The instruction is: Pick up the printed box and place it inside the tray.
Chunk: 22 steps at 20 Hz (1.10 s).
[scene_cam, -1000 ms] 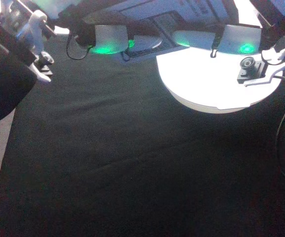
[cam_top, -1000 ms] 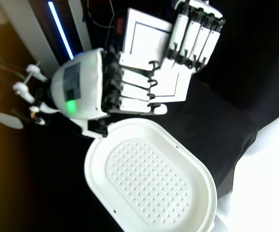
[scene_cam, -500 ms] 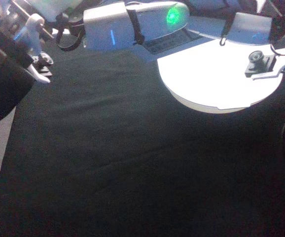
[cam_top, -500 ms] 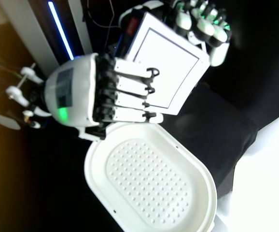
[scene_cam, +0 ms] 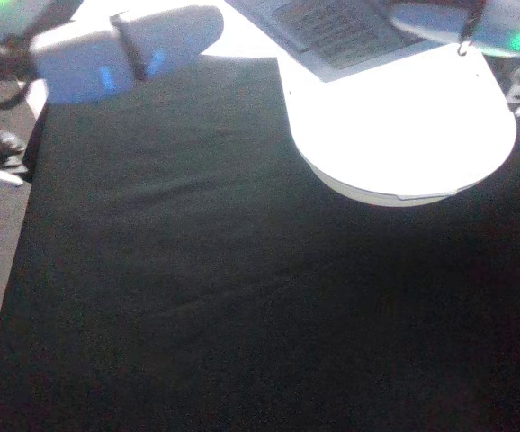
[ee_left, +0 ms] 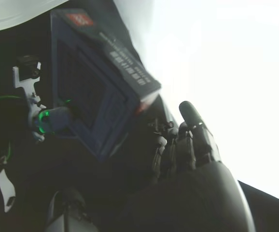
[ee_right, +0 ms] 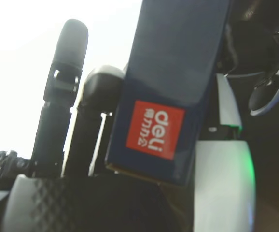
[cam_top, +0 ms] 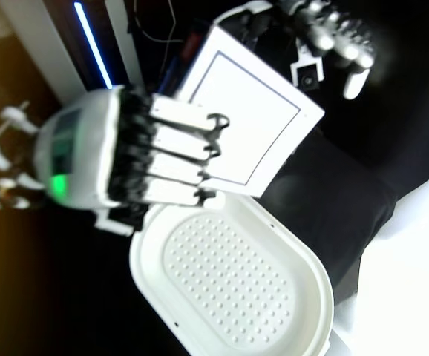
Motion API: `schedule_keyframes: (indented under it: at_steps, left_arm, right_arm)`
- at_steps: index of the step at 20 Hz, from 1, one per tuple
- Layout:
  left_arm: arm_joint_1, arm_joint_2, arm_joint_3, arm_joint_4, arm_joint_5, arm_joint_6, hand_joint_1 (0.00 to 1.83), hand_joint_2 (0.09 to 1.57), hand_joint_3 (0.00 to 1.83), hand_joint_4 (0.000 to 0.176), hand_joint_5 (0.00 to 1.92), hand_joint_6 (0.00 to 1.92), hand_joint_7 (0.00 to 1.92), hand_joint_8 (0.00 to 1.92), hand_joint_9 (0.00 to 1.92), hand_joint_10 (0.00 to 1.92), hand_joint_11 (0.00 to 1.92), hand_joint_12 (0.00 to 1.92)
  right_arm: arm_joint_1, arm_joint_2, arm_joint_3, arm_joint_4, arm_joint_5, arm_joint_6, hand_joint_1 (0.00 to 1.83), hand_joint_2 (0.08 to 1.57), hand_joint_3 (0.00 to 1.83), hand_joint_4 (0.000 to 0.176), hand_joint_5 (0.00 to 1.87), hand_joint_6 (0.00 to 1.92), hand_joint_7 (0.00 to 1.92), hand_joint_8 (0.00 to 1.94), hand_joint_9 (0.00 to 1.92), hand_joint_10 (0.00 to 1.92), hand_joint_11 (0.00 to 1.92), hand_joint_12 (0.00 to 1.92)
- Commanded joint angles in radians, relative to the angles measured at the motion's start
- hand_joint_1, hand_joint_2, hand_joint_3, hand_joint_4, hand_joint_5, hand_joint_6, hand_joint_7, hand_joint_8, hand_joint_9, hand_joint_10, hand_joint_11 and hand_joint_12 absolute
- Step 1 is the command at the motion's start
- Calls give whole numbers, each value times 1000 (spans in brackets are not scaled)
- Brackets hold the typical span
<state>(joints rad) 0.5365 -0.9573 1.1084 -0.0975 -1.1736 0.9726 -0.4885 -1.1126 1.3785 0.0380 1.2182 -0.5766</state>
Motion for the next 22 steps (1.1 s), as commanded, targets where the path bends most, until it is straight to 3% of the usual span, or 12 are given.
schedule_keyframes:
  at_steps: [1,2,3,7,8,10,11,12,15,17,21,22]
  left_arm:
    - [3,14,-7,-3,-191,-6,0,884,0,7,118,4,37,3,0,0,0,456]
    - [17,23,-13,-10,-211,-6,0,846,3,6,65,16,12,0,0,0,0,906]
    - [42,37,-25,-21,-248,-5,0,850,0,5,33,4,7,1,0,0,0,1145]
    - [129,66,-52,-73,-322,-4,0,854,0,0,5,2,0,0,17,7,0,1210]
    - [156,66,-54,-89,-342,-5,0,853,0,0,22,1,40,1,32,10,0,1326]
    - [188,66,-63,-103,-373,-5,0,866,1,0,0,0,55,3,31,6,0,1463]
    - [203,65,-69,-110,-390,-5,0,867,0,0,0,0,64,1,34,5,0,1513]
    - [216,65,-73,-117,-402,-5,0,854,0,0,0,0,72,2,40,8,0,1526]
    - [242,61,-76,-139,-419,-5,0,878,7,0,0,0,72,1,35,5,0,1526]
    - [265,58,-79,-154,-434,-9,0,862,0,0,0,0,63,0,13,5,0,1425]
    - [324,47,-86,-194,-473,-40,0,858,0,0,0,0,38,0,0,0,0,1412]
    - [339,43,-86,-205,-484,-52,0,860,0,0,0,0,26,0,0,0,0,1416]
  right_arm:
    - [14,9,7,22,100,5,1193,1027,0,0,1165,697,1334,962,1411,1221,1297,1634]
    - [14,13,9,22,93,5,1191,1030,1,0,1153,719,1298,1066,1393,1282,1285,1678]
    - [14,22,11,22,83,5,1191,1033,1,0,1147,730,1259,1042,1358,1244,1252,1645]
    - [53,43,-3,15,29,-97,1185,1039,0,0,1134,760,1191,999,1254,1244,1142,1620]
    - [70,59,-28,7,7,-174,1178,1044,2,0,1121,787,1125,1346,1262,1598,1233,1799]
    - [88,83,-75,3,-15,-302,1175,1049,1,0,1107,811,1071,1750,1321,1897,1386,1916]
    - [94,94,-98,3,-23,-372,1174,1055,2,0,1093,835,1045,1679,1265,1793,1308,1910]
    - [97,101,-113,3,-27,-418,1171,1062,2,0,1076,861,1047,1354,1207,1459,1187,1706]
    - [101,104,-118,3,-50,-472,1166,1084,2,0,1031,933,1069,1072,1152,1176,1066,1511]
    - [106,105,-118,3,-82,-506,1170,1072,0,0,1058,892,1087,1286,1183,1296,1123,1553]
    - [139,105,-118,3,-169,-586,1156,1097,2,0,1006,979,1025,1173,1117,1195,989,1501]
    - [142,105,-118,3,-180,-602,1157,1101,2,0,999,984,1006,1258,1084,1315,985,1548]
